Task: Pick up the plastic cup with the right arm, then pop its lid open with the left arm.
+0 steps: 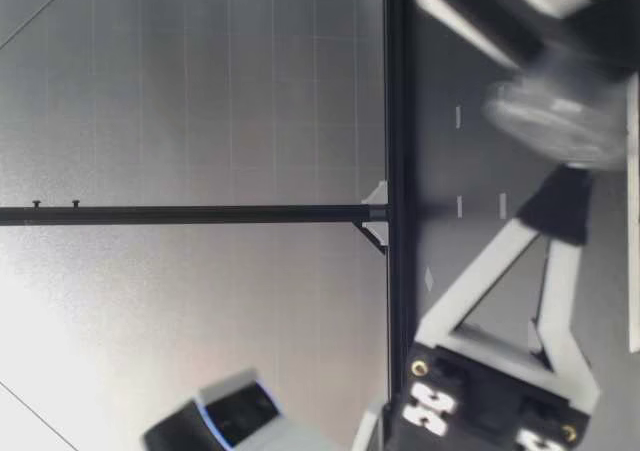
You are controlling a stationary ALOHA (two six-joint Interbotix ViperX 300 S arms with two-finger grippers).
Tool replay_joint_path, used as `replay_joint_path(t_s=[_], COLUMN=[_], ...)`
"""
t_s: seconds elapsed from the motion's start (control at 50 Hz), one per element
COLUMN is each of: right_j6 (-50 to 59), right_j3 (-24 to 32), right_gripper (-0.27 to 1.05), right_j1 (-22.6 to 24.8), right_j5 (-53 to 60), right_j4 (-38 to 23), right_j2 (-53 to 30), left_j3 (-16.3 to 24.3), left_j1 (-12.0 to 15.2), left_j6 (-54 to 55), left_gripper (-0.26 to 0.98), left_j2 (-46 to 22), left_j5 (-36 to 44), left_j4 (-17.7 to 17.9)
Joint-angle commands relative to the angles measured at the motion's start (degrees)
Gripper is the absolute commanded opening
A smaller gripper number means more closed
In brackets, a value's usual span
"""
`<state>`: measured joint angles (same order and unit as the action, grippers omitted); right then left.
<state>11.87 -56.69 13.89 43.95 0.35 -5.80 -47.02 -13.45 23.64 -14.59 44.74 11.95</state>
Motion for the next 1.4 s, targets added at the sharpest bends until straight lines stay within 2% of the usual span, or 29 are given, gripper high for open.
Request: replay_joint_path(t_s=[0.0,0.06,0.16,0.34,0.48,0.62,0.74,0.82,1.06,1.38], right_j6=[-2.6,-4.7,-7.6,-10.6,-11.1,-11.1,-12.0,-14.2,-17.0,-16.4], right_j3=[-1.8,-3.9,-6.8,-8.5,-7.3,-5.8,-5.4,-5.2,-1.7,-0.4], right_gripper=[0.28,0.28,0.28,0.28,0.28,0.28,0.28,0.28,0.28,0.28], right_j1=[-0.4,-0.4,-0.4,-0.4,-0.4,-0.4,-0.4,-0.7,-3.1,-5.4], right_j5=[7.2,13.2,23.8,37.8,42.1,42.2,42.2,41.9,36.4,33.7], right_j4=[0.4,0.4,0.4,0.5,0.5,0.4,0.4,0.4,0.2,0.2], right_j2=[3.9,4.9,5.1,1.8,-2.0,-4.2,-4.0,-3.6,-4.6,-8.7], left_j3=[-1.5,-3.7,-5.6,-4.2,-2.7,-3.8,-4.8,-4.6,-2.3,-1.7], left_j1=[-0.4,-1.3,-2.8,-3.4,-3.4,-3.4,-3.4,-3.4,-3.8,-4.1], left_j6=[5.0,10.1,17.3,29.9,34.2,39.1,41.5,42.5,43.5,45.5], left_gripper=[-0.07,-0.07,-0.07,-0.06,0.04,0.30,0.62,0.76,0.74,0.74], left_j2=[1.8,1.9,1.8,2.3,3.0,6.1,8.2,8.5,8.6,8.9], left_j5=[4.4,8.6,14.9,18.1,19.2,21.2,22.3,22.0,19.4,19.4], left_j4=[4.7,8.9,12.5,12.0,9.0,8.3,8.2,8.3,7.7,6.2])
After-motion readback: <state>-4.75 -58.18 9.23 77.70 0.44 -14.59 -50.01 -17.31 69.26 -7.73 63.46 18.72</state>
